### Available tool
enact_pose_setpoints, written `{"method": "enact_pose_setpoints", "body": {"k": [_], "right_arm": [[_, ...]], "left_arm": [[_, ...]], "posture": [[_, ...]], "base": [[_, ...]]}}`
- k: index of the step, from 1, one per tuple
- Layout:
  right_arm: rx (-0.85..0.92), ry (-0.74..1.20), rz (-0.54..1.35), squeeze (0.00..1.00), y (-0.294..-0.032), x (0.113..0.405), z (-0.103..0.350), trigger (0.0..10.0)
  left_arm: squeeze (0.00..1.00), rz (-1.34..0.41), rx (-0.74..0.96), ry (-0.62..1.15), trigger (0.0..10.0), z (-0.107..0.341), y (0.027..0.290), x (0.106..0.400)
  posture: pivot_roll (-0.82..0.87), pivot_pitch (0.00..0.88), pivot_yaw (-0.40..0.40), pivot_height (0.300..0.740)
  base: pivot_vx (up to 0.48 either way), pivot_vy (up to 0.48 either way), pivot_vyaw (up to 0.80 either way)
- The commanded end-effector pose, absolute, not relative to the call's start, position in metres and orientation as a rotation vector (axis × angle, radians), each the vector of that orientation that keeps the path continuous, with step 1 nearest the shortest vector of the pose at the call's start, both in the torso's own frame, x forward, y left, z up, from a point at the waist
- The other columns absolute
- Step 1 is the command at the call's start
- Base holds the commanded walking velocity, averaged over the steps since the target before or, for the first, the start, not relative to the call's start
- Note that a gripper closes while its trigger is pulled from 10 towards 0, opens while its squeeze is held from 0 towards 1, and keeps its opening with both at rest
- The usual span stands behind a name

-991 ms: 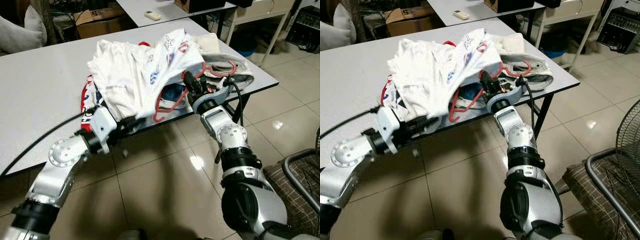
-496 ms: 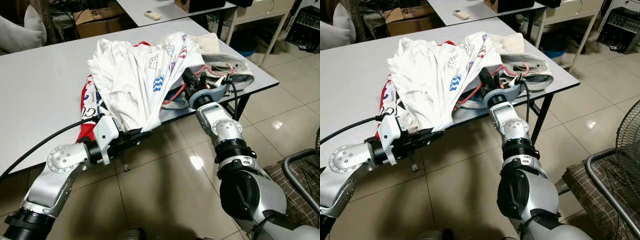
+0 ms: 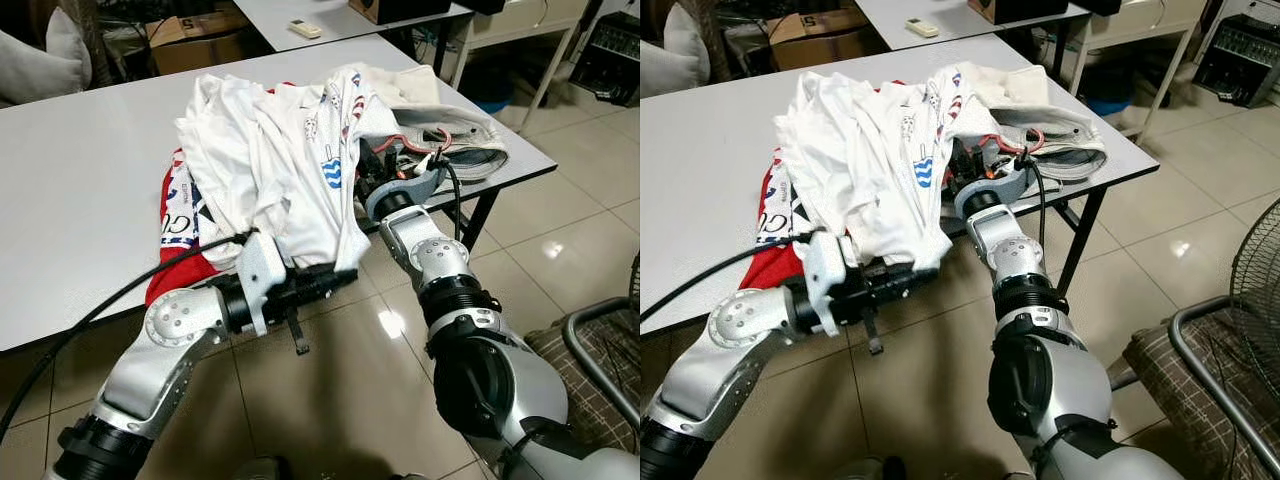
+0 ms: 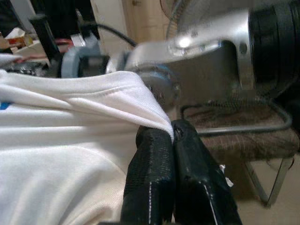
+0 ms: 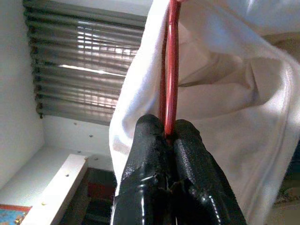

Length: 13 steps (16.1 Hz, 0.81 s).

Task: Hang hanger

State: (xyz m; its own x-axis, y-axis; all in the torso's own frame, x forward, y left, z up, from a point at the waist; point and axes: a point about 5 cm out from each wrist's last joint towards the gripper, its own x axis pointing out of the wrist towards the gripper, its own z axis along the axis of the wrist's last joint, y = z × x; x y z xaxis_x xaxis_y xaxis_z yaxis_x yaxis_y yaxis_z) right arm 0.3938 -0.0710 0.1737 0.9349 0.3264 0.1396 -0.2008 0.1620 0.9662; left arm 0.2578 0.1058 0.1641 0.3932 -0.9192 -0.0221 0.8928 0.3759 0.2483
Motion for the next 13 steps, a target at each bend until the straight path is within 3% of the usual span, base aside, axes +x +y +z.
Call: {"method": "enact_pose_setpoints", "body": {"k": [1, 5, 9, 13], "right_arm": [[1.359, 0.091, 0.387, 0.00, -0.073, 0.395, 0.178, 10.0], [1.315, 0.088, 0.370, 0.00, -0.081, 0.394, 0.173, 10.0], [1.280, 0.069, 0.294, 0.00, -0.113, 0.393, 0.161, 10.0], [1.274, 0.066, 0.291, 0.00, -0.116, 0.393, 0.160, 10.0]], "left_arm": [[0.00, -1.165, 0.320, -0.117, 0.0, 0.161, 0.102, 0.259], [0.00, -1.123, 0.356, -0.125, 0.0, 0.163, 0.104, 0.265], [0.00, -1.135, 0.401, -0.126, 0.0, 0.162, 0.106, 0.262], [0.00, -1.140, 0.396, -0.145, 0.0, 0.164, 0.102, 0.262]], "posture": [[0.03, 0.073, 0.060, 0.740], [0.03, 0.066, 0.066, 0.740], [0.02, 0.054, 0.072, 0.740], [0.02, 0.043, 0.072, 0.740]], "base": [[0.000, 0.000, 0.00], [0.000, 0.000, 0.00], [0.000, 0.000, 0.00], [0.000, 0.000, 0.00]]}}
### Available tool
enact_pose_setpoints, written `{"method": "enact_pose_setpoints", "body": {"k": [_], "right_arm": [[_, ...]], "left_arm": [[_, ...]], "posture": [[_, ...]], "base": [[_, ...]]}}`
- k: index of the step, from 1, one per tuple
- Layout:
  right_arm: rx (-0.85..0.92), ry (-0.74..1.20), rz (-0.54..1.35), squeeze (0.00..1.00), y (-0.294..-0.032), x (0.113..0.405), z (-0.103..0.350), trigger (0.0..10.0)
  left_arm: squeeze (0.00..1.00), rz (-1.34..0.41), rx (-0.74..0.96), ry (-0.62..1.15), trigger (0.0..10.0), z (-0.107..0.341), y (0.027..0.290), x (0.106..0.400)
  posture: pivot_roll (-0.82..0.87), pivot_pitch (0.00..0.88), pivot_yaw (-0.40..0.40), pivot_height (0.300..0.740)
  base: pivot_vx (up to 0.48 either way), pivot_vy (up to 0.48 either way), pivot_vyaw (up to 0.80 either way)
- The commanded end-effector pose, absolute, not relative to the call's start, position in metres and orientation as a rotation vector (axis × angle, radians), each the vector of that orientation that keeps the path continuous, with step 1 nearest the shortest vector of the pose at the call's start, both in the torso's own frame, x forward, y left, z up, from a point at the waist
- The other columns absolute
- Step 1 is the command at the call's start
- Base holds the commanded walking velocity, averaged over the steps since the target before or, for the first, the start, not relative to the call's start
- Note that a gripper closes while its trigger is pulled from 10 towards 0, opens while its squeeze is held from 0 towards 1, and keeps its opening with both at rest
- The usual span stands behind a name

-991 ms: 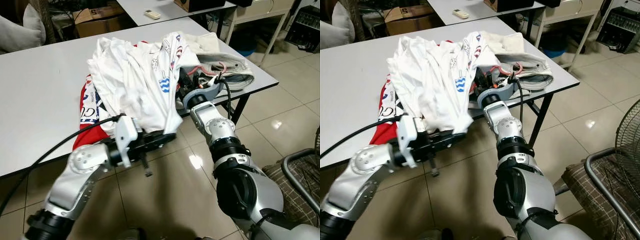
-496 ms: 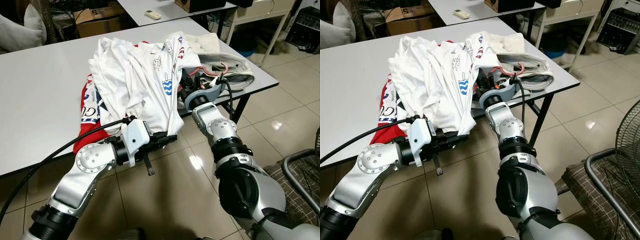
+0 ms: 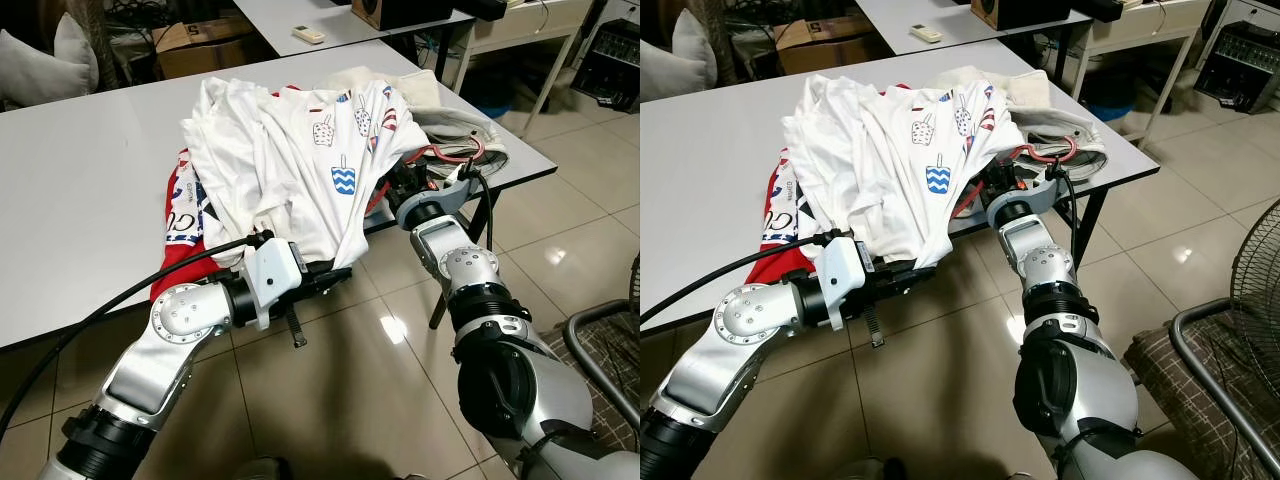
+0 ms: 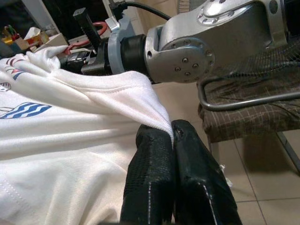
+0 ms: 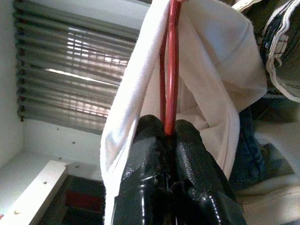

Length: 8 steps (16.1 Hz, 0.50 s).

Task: Hang hanger

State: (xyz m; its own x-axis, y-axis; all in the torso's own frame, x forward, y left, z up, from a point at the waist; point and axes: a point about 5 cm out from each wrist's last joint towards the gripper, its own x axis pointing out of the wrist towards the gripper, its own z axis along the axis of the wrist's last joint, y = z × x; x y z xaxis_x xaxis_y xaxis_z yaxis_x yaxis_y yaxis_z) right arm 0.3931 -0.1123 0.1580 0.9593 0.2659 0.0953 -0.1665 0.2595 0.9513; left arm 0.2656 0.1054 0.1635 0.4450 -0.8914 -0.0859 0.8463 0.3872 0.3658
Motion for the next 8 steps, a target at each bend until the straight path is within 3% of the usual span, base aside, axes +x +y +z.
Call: {"method": "enact_pose_setpoints", "body": {"k": [1, 4, 5, 8], "right_arm": [[1.275, 0.068, 0.296, 0.00, -0.113, 0.393, 0.161, 10.0], [1.277, 0.077, 0.315, 0.00, -0.105, 0.394, 0.162, 10.0], [1.279, 0.079, 0.323, 0.00, -0.103, 0.394, 0.163, 10.0], [1.268, 0.087, 0.328, 0.00, -0.102, 0.394, 0.163, 10.0]], "left_arm": [[0.00, -1.141, 0.387, -0.158, 0.0, 0.166, 0.099, 0.263], [0.00, -1.152, 0.333, -0.196, 0.0, 0.172, 0.089, 0.261], [0.00, -1.171, 0.321, -0.202, 10.0, 0.173, 0.084, 0.258], [0.00, -1.213, 0.306, -0.188, 10.0, 0.170, 0.081, 0.253]], "posture": [[0.02, 0.037, 0.071, 0.740], [0.02, 0.034, 0.067, 0.740], [0.02, 0.036, 0.064, 0.740], [0.02, 0.038, 0.063, 0.740]], "base": [[0.000, 0.000, 0.00], [0.000, 0.000, 0.00], [0.000, 0.000, 0.00], [0.000, 0.000, 0.00]]}}
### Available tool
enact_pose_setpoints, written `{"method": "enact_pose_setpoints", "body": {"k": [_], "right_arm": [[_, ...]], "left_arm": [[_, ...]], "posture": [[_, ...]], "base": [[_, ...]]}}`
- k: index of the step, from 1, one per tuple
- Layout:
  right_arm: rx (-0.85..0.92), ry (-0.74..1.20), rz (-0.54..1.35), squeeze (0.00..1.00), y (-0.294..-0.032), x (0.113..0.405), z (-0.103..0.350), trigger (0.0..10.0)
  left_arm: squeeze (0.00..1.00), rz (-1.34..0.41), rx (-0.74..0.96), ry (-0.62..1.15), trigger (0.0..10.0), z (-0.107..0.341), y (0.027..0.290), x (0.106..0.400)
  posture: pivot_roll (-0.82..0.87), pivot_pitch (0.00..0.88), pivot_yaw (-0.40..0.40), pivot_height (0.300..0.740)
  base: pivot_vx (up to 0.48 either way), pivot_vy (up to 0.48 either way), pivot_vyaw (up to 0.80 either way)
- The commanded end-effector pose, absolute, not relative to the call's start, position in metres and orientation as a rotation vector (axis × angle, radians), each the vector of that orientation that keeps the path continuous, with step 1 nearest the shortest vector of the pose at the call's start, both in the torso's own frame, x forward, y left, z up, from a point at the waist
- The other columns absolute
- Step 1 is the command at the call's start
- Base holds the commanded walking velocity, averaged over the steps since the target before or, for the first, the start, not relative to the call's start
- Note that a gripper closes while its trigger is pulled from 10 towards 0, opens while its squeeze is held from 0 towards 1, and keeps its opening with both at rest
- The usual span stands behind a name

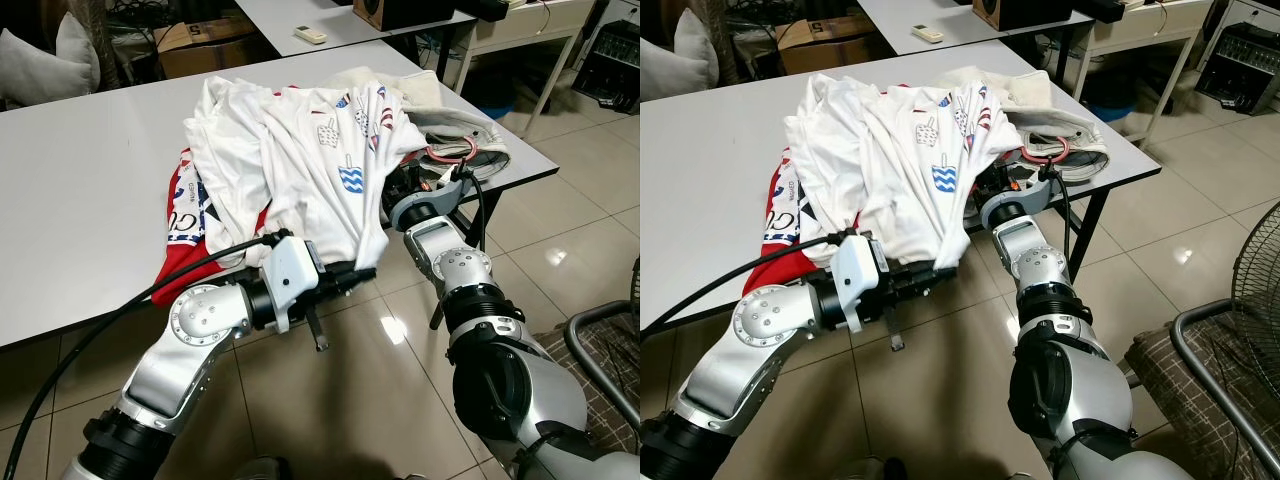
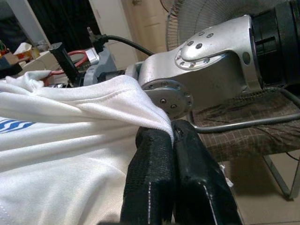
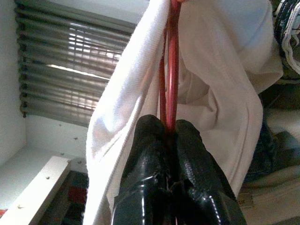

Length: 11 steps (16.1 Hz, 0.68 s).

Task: Hang hanger

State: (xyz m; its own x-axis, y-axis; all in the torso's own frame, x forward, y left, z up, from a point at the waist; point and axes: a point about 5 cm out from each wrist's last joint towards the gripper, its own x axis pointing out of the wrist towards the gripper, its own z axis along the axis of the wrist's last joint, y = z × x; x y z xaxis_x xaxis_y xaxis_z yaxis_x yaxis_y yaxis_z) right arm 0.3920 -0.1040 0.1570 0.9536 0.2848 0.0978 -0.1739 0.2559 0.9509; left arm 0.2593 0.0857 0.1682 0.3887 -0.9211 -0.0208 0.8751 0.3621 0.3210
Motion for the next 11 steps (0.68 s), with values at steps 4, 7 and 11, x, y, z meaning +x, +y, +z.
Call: {"method": "enact_pose_setpoints", "body": {"k": [4, 7, 11], "right_arm": [[1.284, 0.058, 0.349, 0.00, -0.105, 0.393, 0.166, 10.0], [1.309, 0.038, 0.331, 0.00, -0.113, 0.394, 0.166, 10.0], [1.308, 0.028, 0.296, 0.00, -0.123, 0.393, 0.162, 10.0]], "left_arm": [[1.00, -1.225, 0.398, -0.137, 10.0, 0.164, 0.091, 0.255], [1.00, -1.242, 0.451, -0.126, 10.0, 0.161, 0.093, 0.253], [1.00, -1.256, 0.451, -0.122, 10.0, 0.160, 0.097, 0.250]], "posture": [[0.02, 0.039, 0.065, 0.740], [0.02, 0.038, 0.064, 0.740], [0.02, 0.037, 0.063, 0.740]], "base": [[0.000, 0.000, 0.00], [0.000, 0.000, 0.00], [0.000, 0.000, 0.00]]}}
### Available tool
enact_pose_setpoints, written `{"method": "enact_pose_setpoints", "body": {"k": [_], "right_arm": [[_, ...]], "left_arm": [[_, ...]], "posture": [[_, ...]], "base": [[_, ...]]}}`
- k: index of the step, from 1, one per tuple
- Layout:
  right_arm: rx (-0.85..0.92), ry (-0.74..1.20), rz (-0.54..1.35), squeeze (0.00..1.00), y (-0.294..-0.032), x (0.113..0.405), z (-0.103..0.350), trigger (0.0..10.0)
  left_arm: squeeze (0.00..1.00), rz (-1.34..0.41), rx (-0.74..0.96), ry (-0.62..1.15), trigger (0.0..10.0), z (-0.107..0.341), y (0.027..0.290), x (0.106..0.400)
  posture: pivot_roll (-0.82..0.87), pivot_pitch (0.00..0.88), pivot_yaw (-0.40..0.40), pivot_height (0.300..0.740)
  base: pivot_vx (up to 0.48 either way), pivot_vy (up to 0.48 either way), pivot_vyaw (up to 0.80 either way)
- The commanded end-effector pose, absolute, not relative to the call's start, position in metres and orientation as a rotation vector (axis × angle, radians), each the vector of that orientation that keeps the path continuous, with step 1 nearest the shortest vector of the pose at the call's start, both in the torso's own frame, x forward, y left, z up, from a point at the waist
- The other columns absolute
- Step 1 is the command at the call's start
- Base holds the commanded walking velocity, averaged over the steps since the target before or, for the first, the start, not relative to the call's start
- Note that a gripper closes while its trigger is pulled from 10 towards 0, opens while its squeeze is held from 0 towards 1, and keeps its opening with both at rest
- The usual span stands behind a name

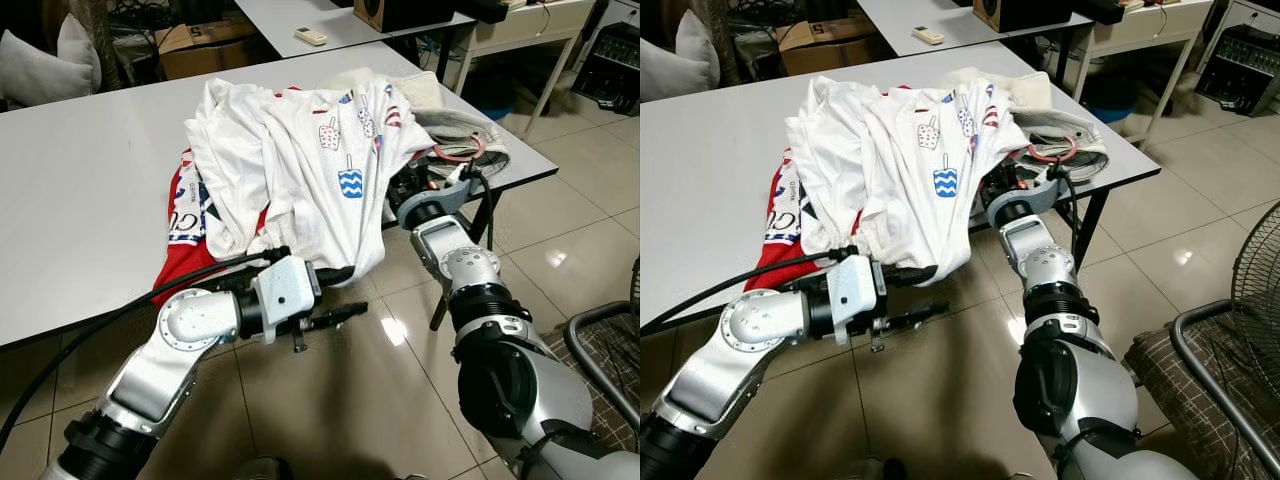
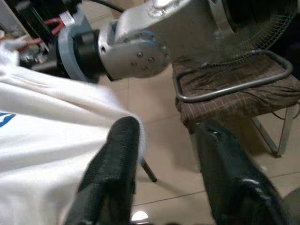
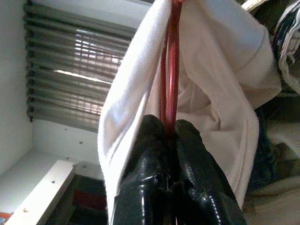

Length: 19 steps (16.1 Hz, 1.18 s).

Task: Hang hanger

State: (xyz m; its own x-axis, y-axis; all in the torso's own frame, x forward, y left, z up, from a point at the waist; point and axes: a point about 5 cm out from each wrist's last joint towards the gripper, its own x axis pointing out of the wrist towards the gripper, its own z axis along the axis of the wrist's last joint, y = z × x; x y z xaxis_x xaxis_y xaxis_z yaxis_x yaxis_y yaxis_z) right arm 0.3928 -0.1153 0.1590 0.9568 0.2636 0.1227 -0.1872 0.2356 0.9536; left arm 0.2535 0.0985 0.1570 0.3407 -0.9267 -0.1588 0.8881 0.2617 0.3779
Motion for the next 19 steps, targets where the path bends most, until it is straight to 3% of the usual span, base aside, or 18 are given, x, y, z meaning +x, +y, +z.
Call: {"method": "enact_pose_setpoints", "body": {"k": [1, 2, 4, 6, 8, 12, 14, 16, 17, 18, 19], "right_arm": [[1.307, 0.027, 0.295, 0.00, -0.124, 0.393, 0.162, 10.0], [1.301, 0.022, 0.291, 0.00, -0.125, 0.394, 0.163, 10.0], [1.291, 0.017, 0.291, 0.00, -0.125, 0.394, 0.164, 10.0], [1.280, 0.019, 0.294, 0.00, -0.125, 0.394, 0.164, 10.0], [1.279, 0.016, 0.299, 0.00, -0.127, 0.393, 0.164, 10.0], [1.370, -0.076, 0.388, 0.00, -0.150, 0.391, 0.178, 10.0], [1.317, -0.104, 0.495, 0.00, -0.154, 0.385, 0.186, 10.0], [1.257, -0.133, 0.593, 0.00, -0.151, 0.379, 0.194, 10.0], [1.218, -0.179, 0.666, 0.00, -0.150, 0.373, 0.201, 10.0], [1.217, -0.223, 0.722, 0.00, -0.154, 0.365, 0.208, 10.0], [1.212, -0.225, 0.724, 0.00, -0.155, 0.364, 0.208, 10.0]], "left_arm": [[1.00, -1.256, 0.451, -0.119, 10.0, 0.160, 0.097, 0.250], [1.00, -1.163, 0.453, -0.087, 10.0, 0.158, 0.102, 0.259], [1.00, -0.983, 0.278, -0.109, 10.0, 0.169, 0.111, 0.277], [1.00, -0.983, 0.174, -0.158, 10.0, 0.180, 0.117, 0.278], [1.00, -0.959, 0.212, -0.152, 10.0, 0.179, 0.125, 0.280], [1.00, -0.595, 0.379, -0.092, 10.0, 0.179, 0.174, 0.311], [1.00, -0.505, 0.381, -0.094, 10.0, 0.183, 0.190, 0.314], [0.75, -0.478, 0.359, -0.104, 10.0, 0.184, 0.194, 0.312], [0.45, -0.467, 0.347, -0.108, 10.0, 0.183, 0.196, 0.310], [0.29, -0.457, 0.343, -0.115, 10.0, 0.182, 0.197, 0.305], [0.24, -0.451, 0.342, -0.116, 10.0, 0.182, 0.198, 0.305]], "posture": [[0.02, 0.037, 0.063, 0.740], [0.02, 0.036, 0.065, 0.740], [0.02, 0.036, 0.065, 0.740], [0.02, 0.035, 0.066, 0.740], [0.02, 0.034, 0.066, 0.740], [0.02, 0.036, 0.064, 0.740], [0.01, 0.035, 0.064, 0.740], [0.01, 0.034, 0.059, 0.740], [0.01, 0.033, 0.058, 0.740], [0.01, 0.031, 0.054, 0.740], [0.01, 0.029, 0.050, 0.740]], "base": [[0.000, 0.000, 0.00], [0.000, 0.000, 0.00], [0.000, 0.000, 0.00], [0.000, 0.000, 0.00], [0.000, 0.000, 0.00], [0.000, 0.000, 0.00], [0.000, 0.000, 0.00], [0.000, 0.000, 0.00], [0.000, 0.000, 0.00], [0.000, 0.000, 0.00], [0.000, 0.000, 0.00]]}}
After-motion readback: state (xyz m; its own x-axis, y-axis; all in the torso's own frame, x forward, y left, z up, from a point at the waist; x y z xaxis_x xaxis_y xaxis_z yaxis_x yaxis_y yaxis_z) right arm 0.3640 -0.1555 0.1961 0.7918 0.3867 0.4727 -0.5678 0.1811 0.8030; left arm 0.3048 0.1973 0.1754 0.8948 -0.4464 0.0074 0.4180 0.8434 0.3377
